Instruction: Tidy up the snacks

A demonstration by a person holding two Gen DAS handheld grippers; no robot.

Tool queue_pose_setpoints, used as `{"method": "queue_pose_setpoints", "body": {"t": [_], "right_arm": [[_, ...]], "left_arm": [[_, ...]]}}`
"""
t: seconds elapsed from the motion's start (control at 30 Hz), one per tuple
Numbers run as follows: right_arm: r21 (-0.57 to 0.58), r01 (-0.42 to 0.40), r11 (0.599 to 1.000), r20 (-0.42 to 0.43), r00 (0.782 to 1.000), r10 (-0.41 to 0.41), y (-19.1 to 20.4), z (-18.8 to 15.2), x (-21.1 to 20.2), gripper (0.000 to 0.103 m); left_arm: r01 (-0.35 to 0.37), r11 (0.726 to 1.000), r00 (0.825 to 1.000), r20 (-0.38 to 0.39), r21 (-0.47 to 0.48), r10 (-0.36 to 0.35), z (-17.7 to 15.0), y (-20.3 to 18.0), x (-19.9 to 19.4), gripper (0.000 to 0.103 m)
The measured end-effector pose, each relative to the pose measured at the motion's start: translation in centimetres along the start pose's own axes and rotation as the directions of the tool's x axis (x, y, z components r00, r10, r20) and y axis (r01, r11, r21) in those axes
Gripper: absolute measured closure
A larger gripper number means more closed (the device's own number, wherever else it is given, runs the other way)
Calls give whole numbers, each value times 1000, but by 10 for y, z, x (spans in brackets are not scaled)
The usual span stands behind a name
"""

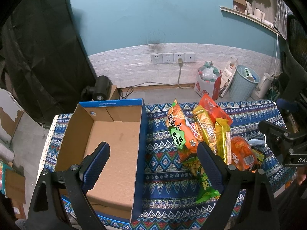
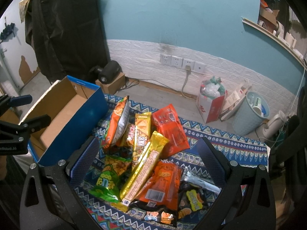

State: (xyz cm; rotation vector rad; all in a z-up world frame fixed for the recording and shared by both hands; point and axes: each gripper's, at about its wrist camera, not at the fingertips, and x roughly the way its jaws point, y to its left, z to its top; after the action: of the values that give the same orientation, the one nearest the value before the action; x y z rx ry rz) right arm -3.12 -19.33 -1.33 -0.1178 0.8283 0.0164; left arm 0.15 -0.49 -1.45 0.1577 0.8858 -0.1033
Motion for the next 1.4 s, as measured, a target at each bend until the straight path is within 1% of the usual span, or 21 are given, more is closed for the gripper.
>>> {"method": "queue_pose_setpoints", "body": {"t": [0.1,0.17,0.23,0.47,0.63,0.8,0.93,1.1,1.2,1.27,1.33,1.4], "right_arm": [[0,3,1000,-2,1000,-3,1,-1,1,3],[2,6,1000,-4,1000,-6,-8,-13,4,3],[5,8,1000,-7,1000,-8,-10,-17,3,3],[16,24,1000,-28,999,-24,-17,-14,6,3],[31,39,999,-73,997,-36,-22,-12,17,3],[41,50,998,-157,987,-43,-30,-20,35,3],[44,75,996,-231,971,-63,-36,-33,54,3],[77,89,993,-321,945,-59,-48,-49,83,3],[114,94,989,-382,923,-43,-58,-60,101,3],[137,91,986,-418,908,-26,-61,-67,111,3],[139,96,986,-444,896,-25,-61,-72,120,3],[121,109,987,-466,884,-41,-61,-78,129,3]], "left_arm": [[-1,1000,1000,-1,2,1,0,0,1,10],[-2,1000,1000,-5,3,2,1,1,3,10],[-2,1000,1000,-10,6,2,1,0,6,10],[5,1000,999,-39,12,-4,0,-3,17,10],[23,1000,997,-76,13,-22,0,-9,30,10],[30,999,990,-140,32,-25,-8,-17,51,10],[59,998,977,-208,27,-52,-17,-21,68,10],[98,995,957,-277,9,-92,-26,-27,84,10],[102,995,949,-300,15,-93,-30,-32,92,10],[95,995,946,-313,29,-81,-32,-36,98,10],[91,995,943,-325,42,-73,-33,-41,104,10],[91,995,938,-340,44,-71,-33,-43,109,10]]}}
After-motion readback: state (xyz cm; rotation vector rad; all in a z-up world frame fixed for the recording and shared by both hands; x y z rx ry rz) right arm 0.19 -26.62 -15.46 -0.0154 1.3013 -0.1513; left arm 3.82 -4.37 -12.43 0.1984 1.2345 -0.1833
